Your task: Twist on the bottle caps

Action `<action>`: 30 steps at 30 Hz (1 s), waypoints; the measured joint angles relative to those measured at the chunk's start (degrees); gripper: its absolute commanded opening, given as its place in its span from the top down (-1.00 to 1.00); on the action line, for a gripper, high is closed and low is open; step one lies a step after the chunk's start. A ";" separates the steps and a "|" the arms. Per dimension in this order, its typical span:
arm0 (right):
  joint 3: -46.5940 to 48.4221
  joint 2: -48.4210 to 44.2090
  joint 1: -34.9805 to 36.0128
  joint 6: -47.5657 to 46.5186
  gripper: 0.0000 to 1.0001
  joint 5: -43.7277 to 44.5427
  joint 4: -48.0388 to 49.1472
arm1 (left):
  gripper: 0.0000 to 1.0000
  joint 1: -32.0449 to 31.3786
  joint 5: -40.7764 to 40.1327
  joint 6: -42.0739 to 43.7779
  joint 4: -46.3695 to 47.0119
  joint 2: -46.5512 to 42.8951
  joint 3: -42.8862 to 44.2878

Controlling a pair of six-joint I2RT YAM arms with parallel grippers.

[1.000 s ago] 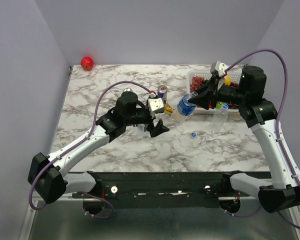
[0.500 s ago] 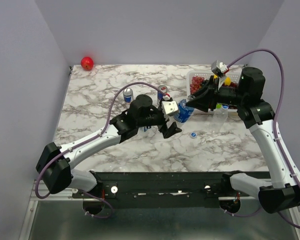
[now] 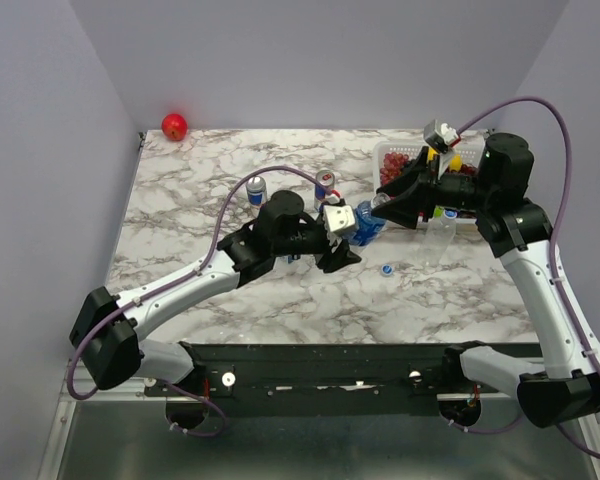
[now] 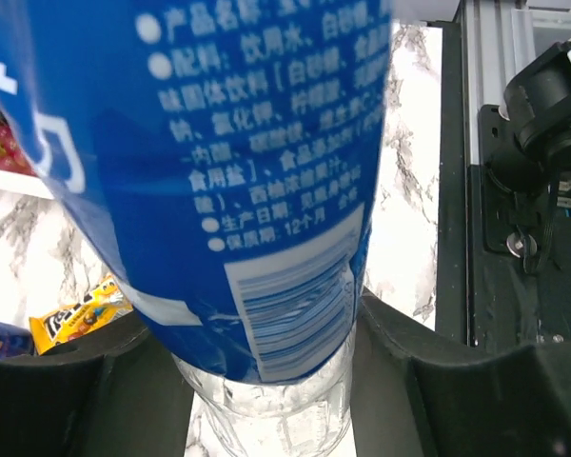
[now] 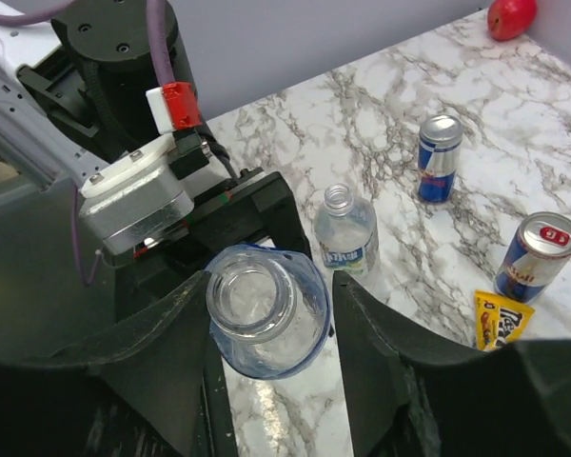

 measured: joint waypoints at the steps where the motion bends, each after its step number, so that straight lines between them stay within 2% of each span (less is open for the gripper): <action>1: 0.76 -0.02 0.02 -0.57 -0.48 0.81 -0.74 | -0.11 0.00 0.07 0.15 -0.26 -0.44 -0.09; 6: 6.71 -0.09 0.28 -4.61 -0.50 2.62 -5.75 | 0.04 1.73 0.15 1.42 -2.32 -6.75 -2.01; 9: 9.92 -0.07 0.22 -10.95 -0.50 2.91 -9.68 | 0.26 4.79 1.22 1.97 -3.26 -10.75 -3.76; 11: 10.80 0.55 0.15 -17.46 -0.47 2.97 -14.80 | 0.60 7.32 2.03 2.05 -3.98 -12.68 -4.33; 13: 10.78 1.92 0.17 -26.18 -0.37 4.00 -20.96 | 0.76 9.86 2.71 2.05 -4.11 -13.92 -4.63; 16: 9.05 5.46 0.57 -37.00 -0.34 8.55 -27.39 | 1.00 13.53 3.30 1.92 -4.33 -15.32 -4.90; 24: -6.51 11.04 2.99 -59.78 -0.34 25.62 -30.64 | 1.00 19.78 5.53 0.44 -4.52 -18.03 -5.29; 30: -14.99 13.03 7.96 -70.40 -0.38 34.84 -27.43 | 1.00 22.27 6.88 -1.44 -4.57 -18.84 -5.29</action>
